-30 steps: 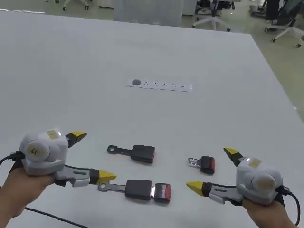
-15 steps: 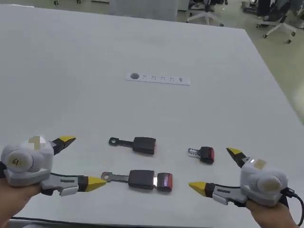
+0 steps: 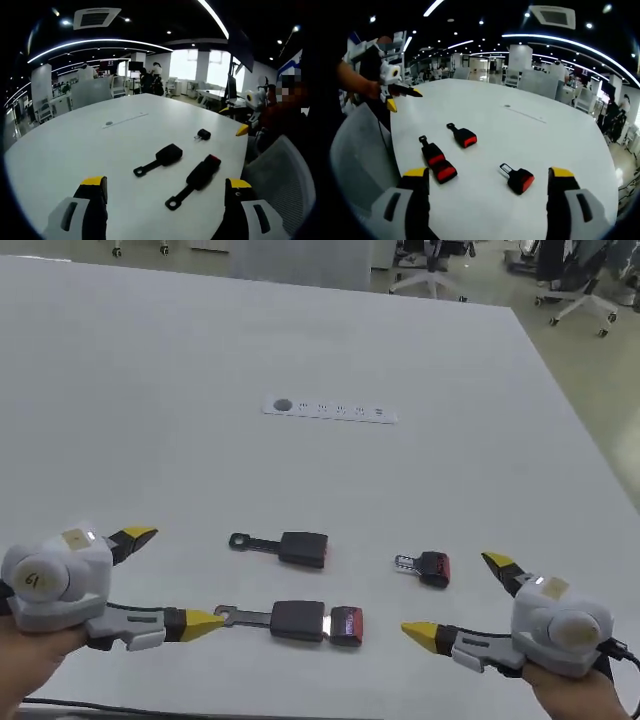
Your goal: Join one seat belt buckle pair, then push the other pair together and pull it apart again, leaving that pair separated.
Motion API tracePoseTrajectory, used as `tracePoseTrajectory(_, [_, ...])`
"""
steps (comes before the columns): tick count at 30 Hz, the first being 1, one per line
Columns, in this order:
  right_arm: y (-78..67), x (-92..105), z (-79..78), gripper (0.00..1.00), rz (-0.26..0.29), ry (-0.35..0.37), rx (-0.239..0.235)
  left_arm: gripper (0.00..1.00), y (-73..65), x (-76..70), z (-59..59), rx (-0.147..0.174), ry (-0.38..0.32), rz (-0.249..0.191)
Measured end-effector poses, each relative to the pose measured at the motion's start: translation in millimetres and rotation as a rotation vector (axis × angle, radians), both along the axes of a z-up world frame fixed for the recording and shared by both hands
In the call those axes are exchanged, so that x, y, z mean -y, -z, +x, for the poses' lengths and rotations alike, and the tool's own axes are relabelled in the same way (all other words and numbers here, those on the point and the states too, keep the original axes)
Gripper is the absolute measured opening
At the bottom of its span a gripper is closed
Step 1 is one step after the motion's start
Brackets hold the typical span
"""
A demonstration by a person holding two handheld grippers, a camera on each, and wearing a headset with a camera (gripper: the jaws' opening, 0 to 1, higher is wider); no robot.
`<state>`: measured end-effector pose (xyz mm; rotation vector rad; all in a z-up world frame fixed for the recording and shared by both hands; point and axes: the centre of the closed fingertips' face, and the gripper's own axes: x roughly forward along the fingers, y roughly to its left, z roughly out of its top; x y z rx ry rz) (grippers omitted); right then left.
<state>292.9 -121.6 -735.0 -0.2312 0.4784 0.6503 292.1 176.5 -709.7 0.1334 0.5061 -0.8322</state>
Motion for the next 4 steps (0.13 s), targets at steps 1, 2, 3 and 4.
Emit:
tracePoseTrajectory(1, [-0.2,-0.2,0.2,1.0,0.003,0.001,0.0,1.0,-0.9,0.3,0.5,0.002,0.0,0.0])
tracePoseTrajectory(2, [-0.6,-0.6,0.2,1.0,0.011,0.003,-0.002,1.0,-1.8,0.5,0.9,0.003,0.0,-0.002])
tracePoseTrajectory(3, [-2.4,-1.4,0.3,1.0,0.022,0.006,0.0,1.0,-3.1,1.1,1.8,0.006,-0.001,-0.007])
tracePoseTrajectory(4, [-3.7,-1.6,0.8,1.0,0.031,0.01,0.004,1.0,-4.0,1.1,2.5,0.01,-0.003,-0.009])
